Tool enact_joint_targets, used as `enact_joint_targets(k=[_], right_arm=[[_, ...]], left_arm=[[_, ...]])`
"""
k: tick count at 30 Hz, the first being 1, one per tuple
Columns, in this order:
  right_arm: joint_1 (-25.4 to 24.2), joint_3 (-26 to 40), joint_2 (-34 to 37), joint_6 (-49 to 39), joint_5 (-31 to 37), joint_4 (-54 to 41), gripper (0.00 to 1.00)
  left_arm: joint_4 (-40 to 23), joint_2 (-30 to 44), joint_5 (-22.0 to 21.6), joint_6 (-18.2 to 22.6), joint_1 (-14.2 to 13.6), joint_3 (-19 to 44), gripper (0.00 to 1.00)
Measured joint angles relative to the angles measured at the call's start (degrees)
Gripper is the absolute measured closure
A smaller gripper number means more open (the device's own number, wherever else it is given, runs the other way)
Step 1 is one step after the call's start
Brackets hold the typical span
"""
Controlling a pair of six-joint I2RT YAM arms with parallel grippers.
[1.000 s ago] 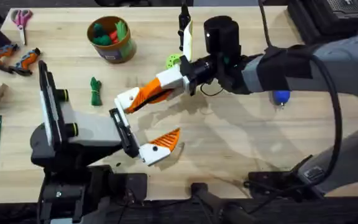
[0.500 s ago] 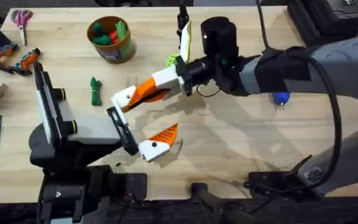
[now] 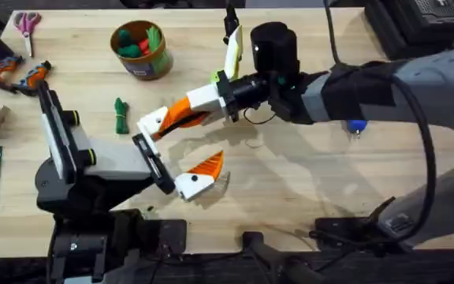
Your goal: Pick up the gripper from the table and insert it into the empty holder that is missing its gripper. Then pick up a screw, insert it into the mounting hole, and use the screwdriver to tighten it. Finally, clean up the table by picking up the vegetable and placing it into the bucket.
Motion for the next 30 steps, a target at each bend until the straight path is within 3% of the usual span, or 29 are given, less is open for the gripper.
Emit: enact_joint_targets(k=[6,17,30], right_arm=[[0.02,0.0,0.0,0.01,-0.04,-0.02,0.991],[0.02,0.0,0.01,0.15,-0.03,-0.36,0.872],[-0.2,0.0,0.02,-0.02,-0.81,-1.26,0.639]], left_arm=[[0.02,0.0,-0.1,-0.14,0.0,0.0,0.014],[0.02,-0.01,-0.06,-0.05,0.0,0.0,0.014],[-0.15,-0.01,1.66,1.61,-0.02,0.11,0.015]])
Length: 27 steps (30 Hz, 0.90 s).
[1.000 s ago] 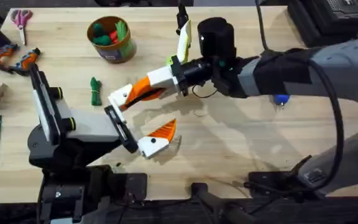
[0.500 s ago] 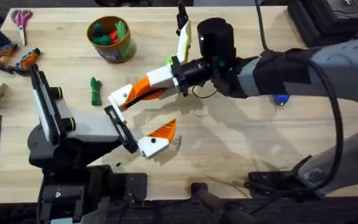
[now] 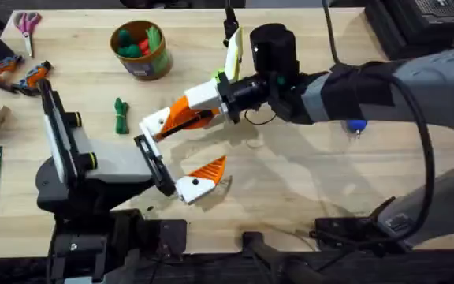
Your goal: Pick up the gripper from the table and insert it into the empty holder that is missing its gripper. Then pick up a screw, insert it into the mounting hole, and use the screwdriver to tighten it. Finally, clean up the table by picking up the vegetable and placing it into the bucket.
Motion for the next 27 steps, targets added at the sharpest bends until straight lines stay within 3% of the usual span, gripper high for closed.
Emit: enact_joint_targets(k=[6,16,21,27], right_arm=[[-0.75,-0.02,1.0,-0.28,-1.99,-0.14,0.468],[-2.08,-0.04,1.22,-1.57,-5.18,-0.42,0.301],[-3.47,0.0,1.22,-1.95,-5.28,-0.03,0.17],[-4.77,0.0,1.22,-2.36,-6.61,0.0,0.013]], left_arm=[[-0.17,0.0,0.84,0.94,-0.16,0.04,0.015],[-0.39,-0.02,2.37,2.19,-0.76,0.11,0.015],[-1.02,-0.02,6.69,2.19,-2.16,0.11,0.015],[-1.27,-0.02,8.18,2.19,-2.16,0.11,0.015]])
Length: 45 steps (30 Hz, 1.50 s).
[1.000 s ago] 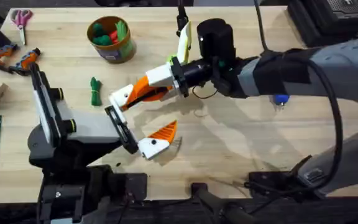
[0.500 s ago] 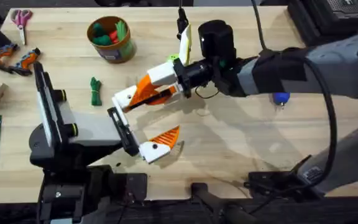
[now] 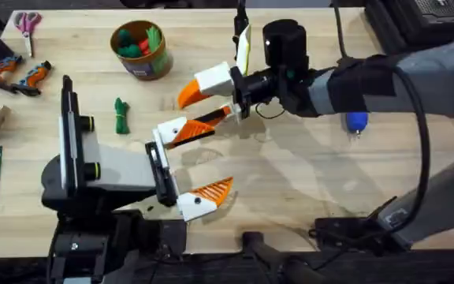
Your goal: Pick up the gripper from the table and insert it into the empty holder that is missing its gripper. Then pick up a screw, insert it into the mounting hole, and use the screwdriver to tighten it. Finally, clean up the table by picking up the vegetable and placing it into the bucket.
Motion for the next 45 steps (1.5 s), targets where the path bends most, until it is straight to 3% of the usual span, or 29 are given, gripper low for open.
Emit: enact_joint_targets(k=[8,15,21,31,36,42,45], right_arm=[[-0.38,0.0,0.0,-2.14,-3.4,-0.91,0.009],[-3.08,0.0,0.0,-8.05,-5.28,-8.27,0.009],[-6.84,0.0,0.0,-15.99,-1.76,-18.18,0.009],[-11.21,1.04,-0.02,-24.4,5.16,-21.06,0.011],[-13.3,7.2,-0.15,-33.07,11.69,-40.54,0.009],[-12.8,23.32,-0.17,-49.69,26.2,-71.18,0.009],[-10.94,31.53,-0.28,-56.35,35.33,-79.7,0.009]], left_arm=[[0.01,0.0,0.13,0.0,0.0,0.0,0.015],[0.0,0.0,0.13,0.0,0.0,0.0,0.015],[0.01,0.0,0.13,0.0,0.0,0.0,0.015],[0.0,0.0,0.13,0.0,0.0,0.0,0.015],[0.01,0.0,0.13,0.0,0.0,0.0,0.015],[0.01,0.0,0.13,0.0,0.0,0.0,0.015],[0.02,0.0,0.13,0.0,0.0,0.0,0.015]])
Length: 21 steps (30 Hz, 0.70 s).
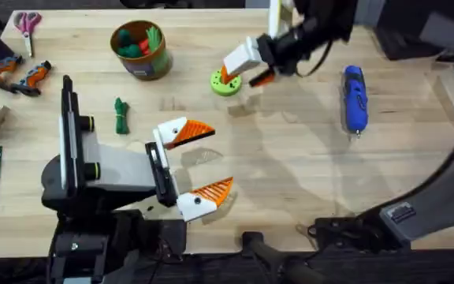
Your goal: Pick up the gripper from the table and insert it into the empty holder that is missing its gripper. Then pick up a screw, insert it into the mounting hole, and use the screwdriver to tighten it. Finally, clean up the table by picking up the vegetable and placing it into the bucket.
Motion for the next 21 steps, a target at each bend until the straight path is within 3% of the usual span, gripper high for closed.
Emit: enact_joint_targets(k=[4,9,14,21], right_arm=[[4.06,7.82,-0.8,-5.6,14.62,-6.61,0.008],[9.31,10.99,-1.23,-8.45,28.54,-7.46,0.008],[11.44,11.0,-1.24,-9.36,33.45,-7.14,0.007],[11.45,11.0,-1.22,-9.58,34.65,-5.8,0.008]], left_arm=[[0.0,0.0,0.0,0.0,0.0,0.0,0.015],[0.0,0.0,0.0,0.0,0.0,0.0,0.015],[0.0,0.0,0.0,0.0,0.0,0.0,0.015],[0.0,0.0,0.0,0.0,0.0,0.0,0.015]])
